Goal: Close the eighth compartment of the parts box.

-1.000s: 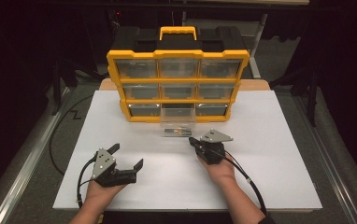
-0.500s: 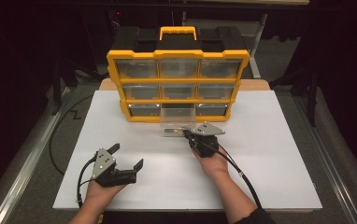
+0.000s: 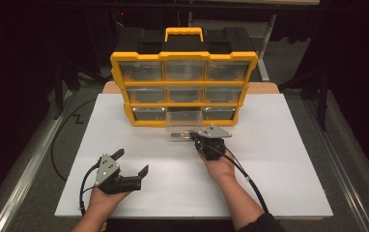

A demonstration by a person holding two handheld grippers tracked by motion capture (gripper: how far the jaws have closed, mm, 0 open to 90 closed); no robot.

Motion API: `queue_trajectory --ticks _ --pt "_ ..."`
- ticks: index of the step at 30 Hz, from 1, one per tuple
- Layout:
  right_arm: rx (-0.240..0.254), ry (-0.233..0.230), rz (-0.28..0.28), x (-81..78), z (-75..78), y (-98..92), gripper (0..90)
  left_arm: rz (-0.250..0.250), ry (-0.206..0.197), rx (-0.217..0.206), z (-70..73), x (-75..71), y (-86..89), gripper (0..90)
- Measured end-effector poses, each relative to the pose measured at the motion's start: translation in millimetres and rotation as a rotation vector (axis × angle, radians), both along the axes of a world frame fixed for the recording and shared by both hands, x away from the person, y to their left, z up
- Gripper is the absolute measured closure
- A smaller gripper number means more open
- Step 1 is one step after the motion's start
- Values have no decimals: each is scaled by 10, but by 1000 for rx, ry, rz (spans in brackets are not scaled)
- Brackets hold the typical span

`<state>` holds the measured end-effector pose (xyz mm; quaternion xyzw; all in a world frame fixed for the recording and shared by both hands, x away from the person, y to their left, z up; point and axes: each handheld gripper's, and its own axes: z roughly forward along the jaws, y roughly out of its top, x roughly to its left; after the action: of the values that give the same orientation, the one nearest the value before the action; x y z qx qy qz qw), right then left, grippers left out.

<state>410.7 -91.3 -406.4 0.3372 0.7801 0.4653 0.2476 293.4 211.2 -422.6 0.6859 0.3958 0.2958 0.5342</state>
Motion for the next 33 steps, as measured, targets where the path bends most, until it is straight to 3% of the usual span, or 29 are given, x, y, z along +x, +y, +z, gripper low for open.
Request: queue_trajectory --ticks 21,33 --pt "-39 -16 -12 88 43 70 900 -6 -11 -8 12 -4 2 4" --pt "-37 -15 -25 189 48 100 900 -7 -9 -12 12 -1 8 3"
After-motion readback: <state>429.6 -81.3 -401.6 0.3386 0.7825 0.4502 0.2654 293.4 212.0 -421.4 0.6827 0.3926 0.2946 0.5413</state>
